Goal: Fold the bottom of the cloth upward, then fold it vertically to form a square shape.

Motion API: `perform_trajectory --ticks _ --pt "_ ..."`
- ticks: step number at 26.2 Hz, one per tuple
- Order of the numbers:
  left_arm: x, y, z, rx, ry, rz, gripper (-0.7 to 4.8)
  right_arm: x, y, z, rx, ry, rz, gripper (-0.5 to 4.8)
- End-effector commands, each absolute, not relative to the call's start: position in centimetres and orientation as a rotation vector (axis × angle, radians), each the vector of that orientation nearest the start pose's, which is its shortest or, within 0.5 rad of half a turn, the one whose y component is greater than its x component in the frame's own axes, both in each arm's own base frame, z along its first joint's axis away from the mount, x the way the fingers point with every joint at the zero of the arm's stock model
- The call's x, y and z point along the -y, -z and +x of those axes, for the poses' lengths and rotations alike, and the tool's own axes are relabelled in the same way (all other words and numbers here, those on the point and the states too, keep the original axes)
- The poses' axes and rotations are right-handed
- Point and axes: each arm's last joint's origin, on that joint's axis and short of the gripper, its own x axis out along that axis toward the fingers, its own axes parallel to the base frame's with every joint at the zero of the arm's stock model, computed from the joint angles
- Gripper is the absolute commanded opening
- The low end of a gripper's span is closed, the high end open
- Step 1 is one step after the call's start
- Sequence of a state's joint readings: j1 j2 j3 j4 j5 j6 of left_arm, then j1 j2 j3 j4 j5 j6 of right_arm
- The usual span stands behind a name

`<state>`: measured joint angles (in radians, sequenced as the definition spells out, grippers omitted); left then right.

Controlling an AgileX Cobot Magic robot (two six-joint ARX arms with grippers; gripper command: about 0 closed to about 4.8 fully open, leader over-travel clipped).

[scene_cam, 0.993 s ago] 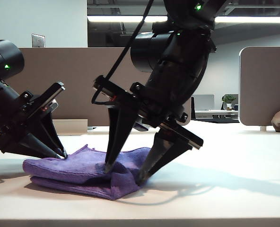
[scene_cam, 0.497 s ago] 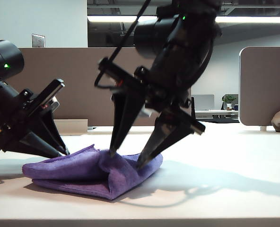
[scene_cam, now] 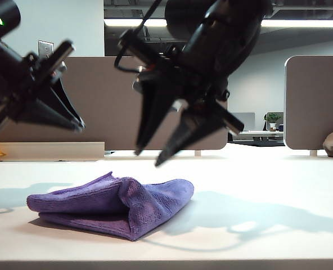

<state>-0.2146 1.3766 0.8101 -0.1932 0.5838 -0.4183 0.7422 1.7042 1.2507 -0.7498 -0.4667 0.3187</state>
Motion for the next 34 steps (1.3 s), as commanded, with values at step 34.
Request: perform_trajectory --ticks 34 --pt "10.9 -15.2 25.1 -1.342 0.629 -0.345 -0.05 -25.2 -19.7 24.0 -1.465 -0.915 0.045 0.45"
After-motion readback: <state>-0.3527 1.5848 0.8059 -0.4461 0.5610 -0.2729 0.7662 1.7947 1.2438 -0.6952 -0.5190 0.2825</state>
